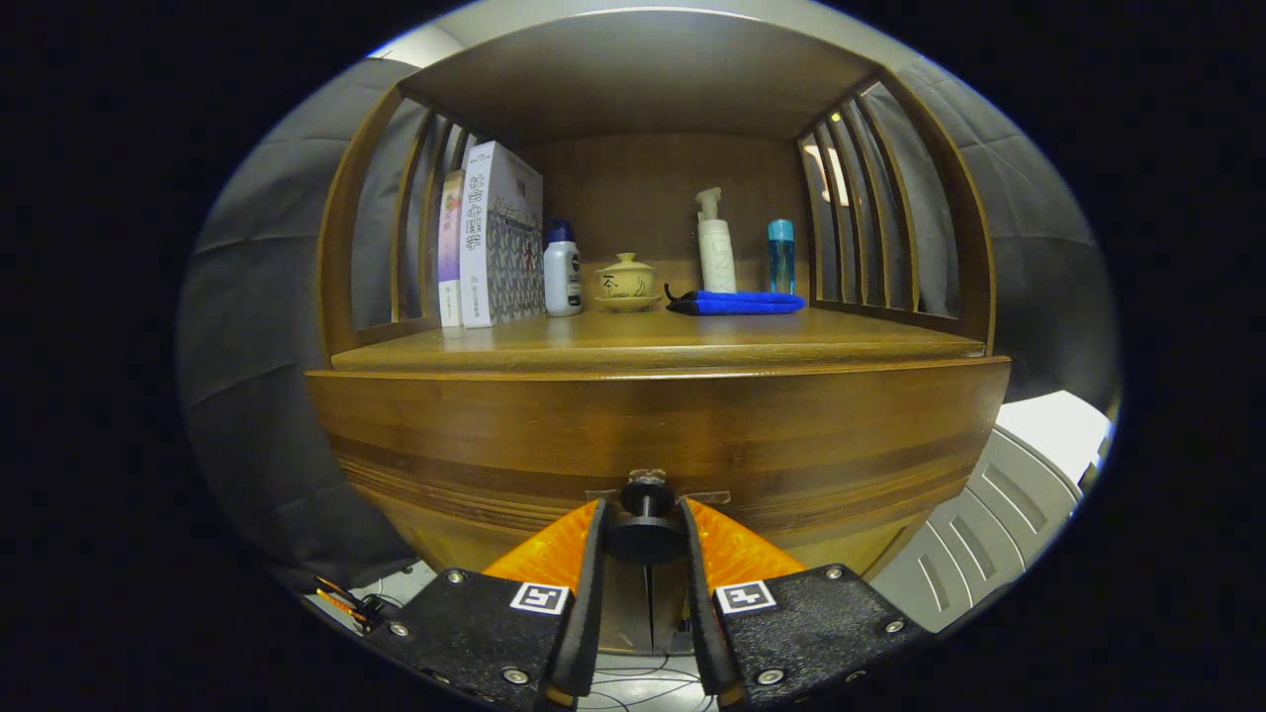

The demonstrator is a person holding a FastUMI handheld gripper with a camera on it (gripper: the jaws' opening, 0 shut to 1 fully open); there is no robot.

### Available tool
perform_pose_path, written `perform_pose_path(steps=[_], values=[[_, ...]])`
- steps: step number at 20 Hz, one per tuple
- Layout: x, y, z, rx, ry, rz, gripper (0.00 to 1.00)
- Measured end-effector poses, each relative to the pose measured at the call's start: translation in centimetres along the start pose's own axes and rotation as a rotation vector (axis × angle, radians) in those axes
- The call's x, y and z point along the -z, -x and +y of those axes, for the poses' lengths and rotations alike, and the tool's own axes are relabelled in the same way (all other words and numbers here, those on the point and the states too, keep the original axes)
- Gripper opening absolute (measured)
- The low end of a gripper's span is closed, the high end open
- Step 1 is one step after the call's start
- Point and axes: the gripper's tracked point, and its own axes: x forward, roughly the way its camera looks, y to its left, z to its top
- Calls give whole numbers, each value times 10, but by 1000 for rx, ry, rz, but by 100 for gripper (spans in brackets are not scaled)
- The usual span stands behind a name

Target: Pull open the drawer, take out the items inside it, and place them on the countertop above the cabinet.

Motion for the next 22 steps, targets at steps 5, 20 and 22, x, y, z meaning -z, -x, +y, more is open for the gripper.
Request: perform_pose_path(steps=[5, 20, 22], values=[[8, 30, 1, 6, 13, -25, 40], [40, 116, 7, -64, 44, -10, 40], [43, 129, 12, -89, 59, -8, 39]])
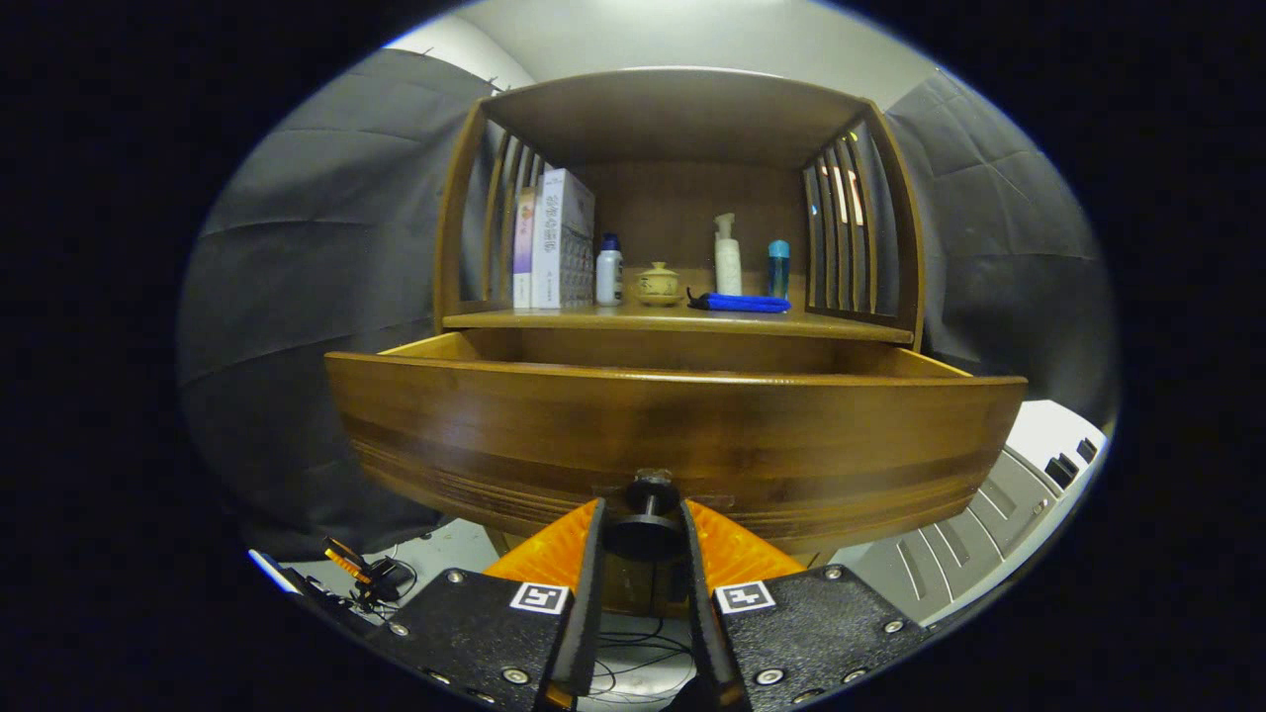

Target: Pull open the drawer, take out the items inside it, and place them on the countertop above the cabinet.

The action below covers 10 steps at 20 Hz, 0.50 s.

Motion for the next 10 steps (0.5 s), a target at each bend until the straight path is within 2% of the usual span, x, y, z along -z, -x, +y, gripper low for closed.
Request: perform_pose_path(steps=[6, 10], values=[[0, 5, 3, -12, 15, -13, 40], [-9, 9, 8, -32, 47, -68, 49]])
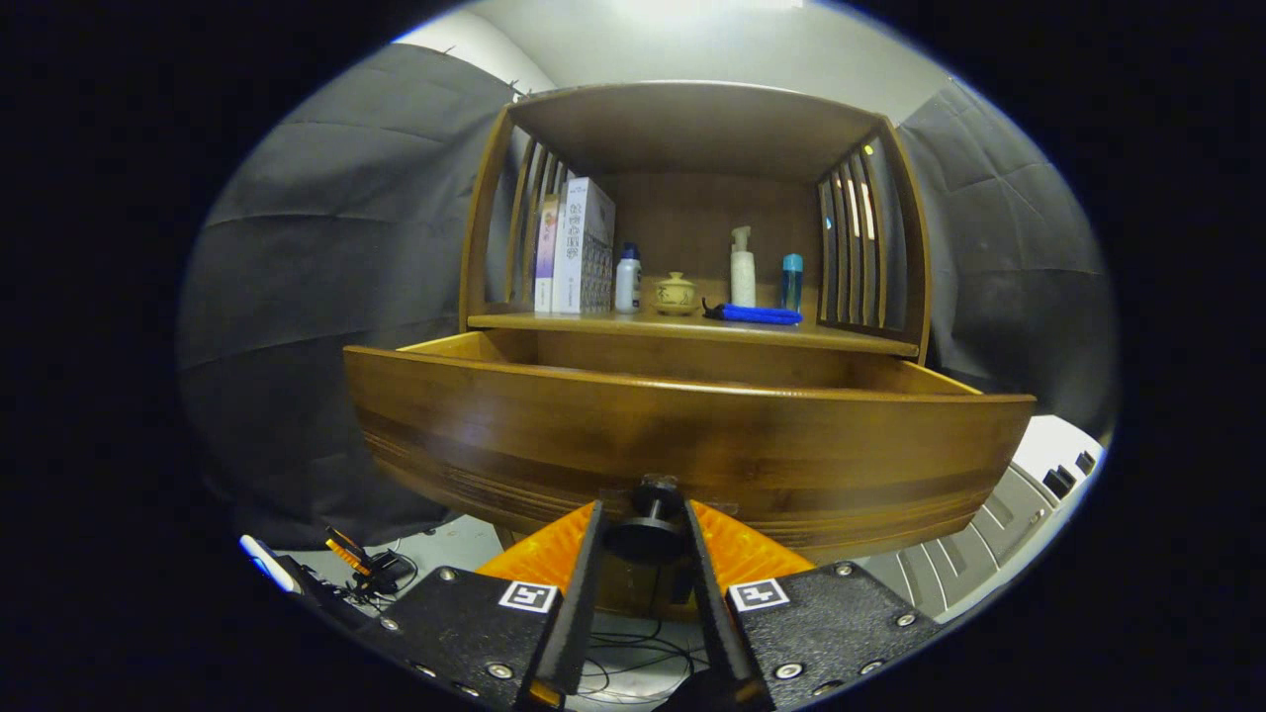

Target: Pull open the drawer, take out the items inside it, and place them on the countertop above the cabinet.

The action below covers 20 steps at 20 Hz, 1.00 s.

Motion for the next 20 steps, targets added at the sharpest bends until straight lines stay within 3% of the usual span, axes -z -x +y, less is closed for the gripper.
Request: perform_pose_path(steps=[1, 4, 6, 13, 20], values=[[-4, 2, 6, -26, 10, -15, 51], [-14, 11, 18, -79, 47, -74, 85], [-22, 16, 23, -94, 68, -105, 93], [-81, 23, 20, -109, 59, -210, 95], [-123, -3, -6, -66, 20, -178, 95]])
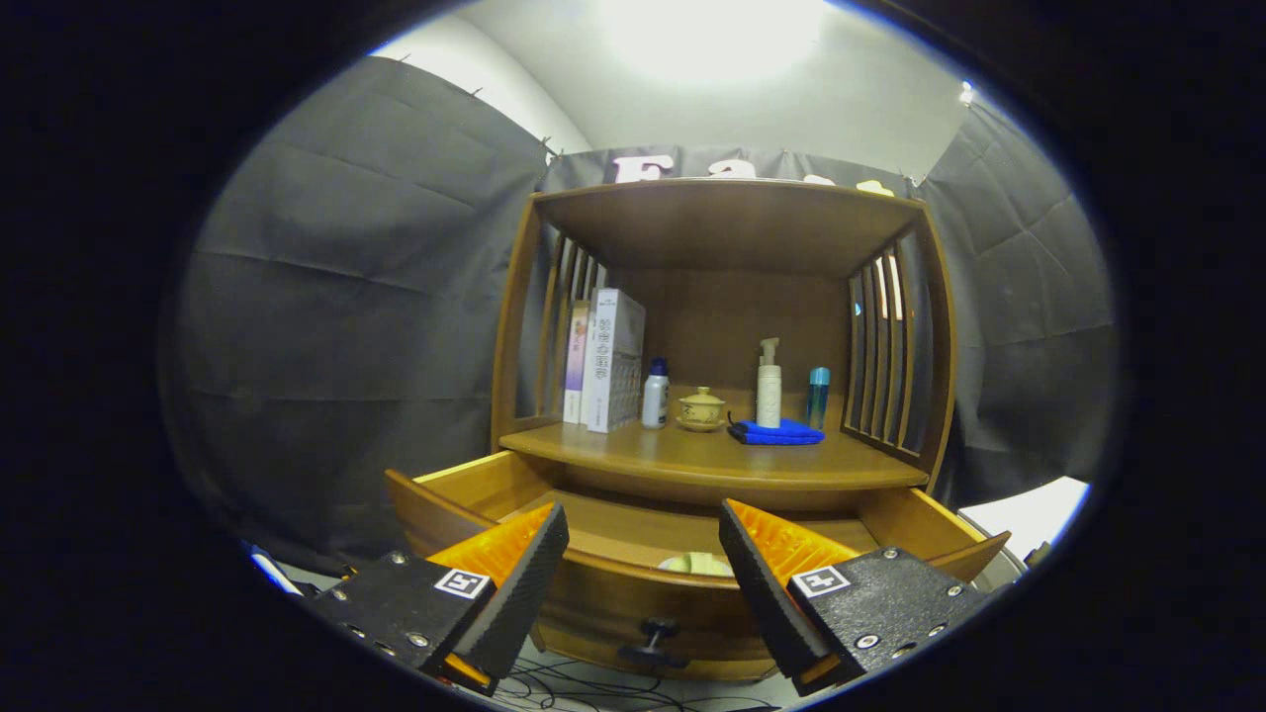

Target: Pull open the drawer, take out the items inside it, and place them on the countertop above the cabinet.

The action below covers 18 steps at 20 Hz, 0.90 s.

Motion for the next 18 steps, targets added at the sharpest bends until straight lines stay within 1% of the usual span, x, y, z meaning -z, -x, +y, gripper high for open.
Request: perform_pose_path(steps=[2, 5, 8, 11, 14, 18], values=[[-8, -13, -5, -7, -25, 31, 95], [-17, -36, -17, 6, -58, 92, 95], [-12, -60, -26, 17, -83, 202, 95], [-1, -78, -35, 32, -130, 289, 95], [16, -92, -47, 57, -123, 361, 95], [49, -96, -39, 13, -170, 529, 95]])
